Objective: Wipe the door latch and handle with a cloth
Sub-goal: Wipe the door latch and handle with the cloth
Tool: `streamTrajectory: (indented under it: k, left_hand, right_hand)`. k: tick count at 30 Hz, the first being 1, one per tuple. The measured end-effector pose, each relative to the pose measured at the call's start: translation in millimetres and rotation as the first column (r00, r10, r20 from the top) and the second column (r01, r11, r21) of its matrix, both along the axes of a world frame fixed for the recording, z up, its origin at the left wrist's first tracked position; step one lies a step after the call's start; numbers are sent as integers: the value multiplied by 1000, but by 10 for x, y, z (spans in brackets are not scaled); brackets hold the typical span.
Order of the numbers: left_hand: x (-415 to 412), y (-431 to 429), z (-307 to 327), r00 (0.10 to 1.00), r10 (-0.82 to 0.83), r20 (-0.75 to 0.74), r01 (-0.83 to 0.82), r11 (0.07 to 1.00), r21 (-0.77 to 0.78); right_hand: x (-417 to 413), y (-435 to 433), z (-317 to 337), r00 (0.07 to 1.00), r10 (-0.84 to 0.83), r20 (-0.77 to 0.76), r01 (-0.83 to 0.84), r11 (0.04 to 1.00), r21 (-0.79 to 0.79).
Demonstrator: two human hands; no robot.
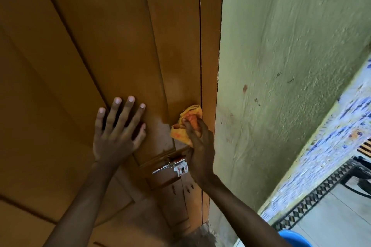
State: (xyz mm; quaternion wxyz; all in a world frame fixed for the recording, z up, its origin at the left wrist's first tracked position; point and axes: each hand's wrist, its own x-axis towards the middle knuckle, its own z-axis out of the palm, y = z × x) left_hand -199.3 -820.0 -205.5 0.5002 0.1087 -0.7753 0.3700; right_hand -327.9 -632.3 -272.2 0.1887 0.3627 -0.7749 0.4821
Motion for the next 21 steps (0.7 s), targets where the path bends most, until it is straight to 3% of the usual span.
streamTrajectory:
  k: [2,6,12,15,18,21]
  left_hand:
    - [5,-8,-6,1000,3,2,-3,1000,-3]
    - [13,-10,-7,1000,-3,1,3,1000,3]
    - [9,-12,-7,1000,-2,7,2,1000,-2]
    - [8,-10,-9,1000,-1,5,1,1000,-2]
    - [8,-14,-18,1000,6,5,-6,1000,-9]
    - [8,-15,-26,1000,8,9,-8,1000,-9]
  right_hand:
    - [-146,82,-65,997,13,-73,-11,999,36]
    - [-91,37,-69,980,15,200,37,967,-252]
    - [-10,178,-260,998,57,-6,-57,998,-5]
    - [5,187,-227,966,113,234,-57,970,-235]
    - [65,194,-161,775,127,619,84,951,-299]
    - [9,186,-136,338,330,881,168,900,-402]
